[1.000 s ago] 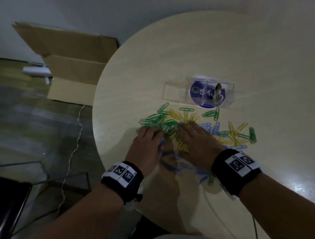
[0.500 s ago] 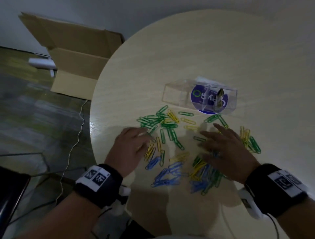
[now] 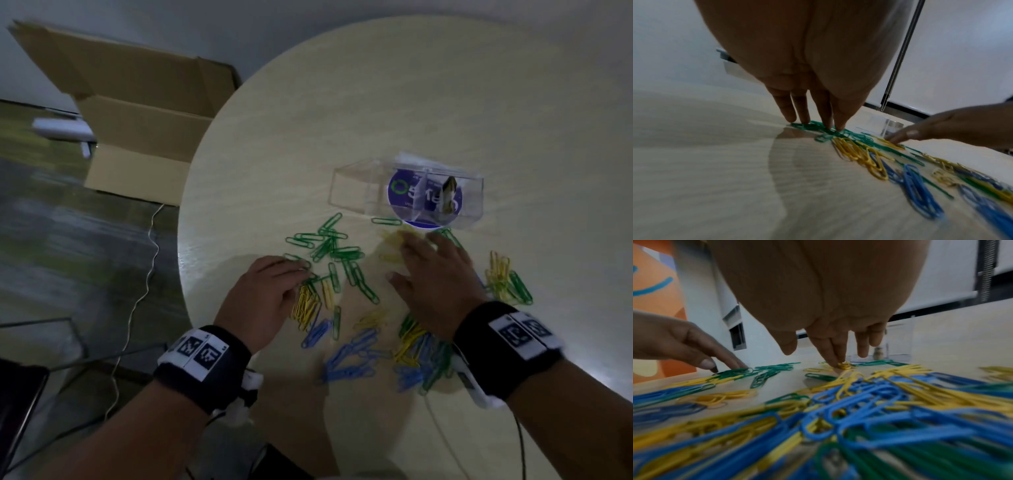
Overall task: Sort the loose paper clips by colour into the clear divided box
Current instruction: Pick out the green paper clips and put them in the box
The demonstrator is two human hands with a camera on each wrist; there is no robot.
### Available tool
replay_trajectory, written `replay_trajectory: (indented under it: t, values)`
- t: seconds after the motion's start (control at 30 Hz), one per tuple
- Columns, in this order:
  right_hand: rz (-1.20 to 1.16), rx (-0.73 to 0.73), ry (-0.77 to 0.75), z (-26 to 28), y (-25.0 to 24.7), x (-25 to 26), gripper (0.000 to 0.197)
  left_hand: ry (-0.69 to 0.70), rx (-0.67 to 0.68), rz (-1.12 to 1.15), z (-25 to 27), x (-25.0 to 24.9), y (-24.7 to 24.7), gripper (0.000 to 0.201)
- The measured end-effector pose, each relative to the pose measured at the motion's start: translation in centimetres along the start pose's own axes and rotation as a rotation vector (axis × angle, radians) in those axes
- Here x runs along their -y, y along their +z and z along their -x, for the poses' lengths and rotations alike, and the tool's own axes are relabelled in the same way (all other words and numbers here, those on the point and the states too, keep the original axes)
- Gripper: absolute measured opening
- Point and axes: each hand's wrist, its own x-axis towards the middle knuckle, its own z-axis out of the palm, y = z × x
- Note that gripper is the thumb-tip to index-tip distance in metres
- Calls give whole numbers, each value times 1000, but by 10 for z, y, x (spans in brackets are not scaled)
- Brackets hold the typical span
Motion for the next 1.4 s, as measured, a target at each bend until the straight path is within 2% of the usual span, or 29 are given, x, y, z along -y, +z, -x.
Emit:
replay_trajectory:
  t: [0.1,0.2,0.3,0.4,0.47,0.53,0.63,0.7,0.87,0.93,1.13,1.27,1.4]
  values:
    - [-105,-160,38,6,-4,-4,45,-102,-92,143,-3,8,-13,34]
    - [-237,-278,-113,-8,-10,15,30,-220,-157,97,-19,15,-27,30]
    - [-282,-219,-191,-30,-14,41,31,-136,-111,-2,-44,17,-30,30]
    - [-261,-89,-132,-45,-14,57,31,-53,6,-59,-66,16,-19,33]
    - [-290,-64,-81,-47,-14,60,22,-47,63,-120,-72,15,-14,32]
    - [-327,-47,-43,-45,-13,57,16,-40,57,-136,-72,16,-14,23]
    - [-389,-6,-1,-43,-11,49,13,-45,66,-132,-67,18,-17,12]
    - [-390,23,4,-43,-12,47,15,-66,88,-123,-64,20,-19,13]
    - [-372,41,-11,-45,-17,47,34,-119,57,-83,-52,26,-31,17]
    - [-351,31,-21,-44,-16,47,29,-137,41,-78,-41,27,-33,17]
    - [-249,47,-91,-28,-8,58,36,-52,89,-160,-19,23,-20,30]
    - [-236,13,-139,-26,-3,64,20,-17,51,-232,-20,26,-16,15]
    - [-193,-3,-151,-29,0,66,21,-31,85,-348,-26,21,-19,6]
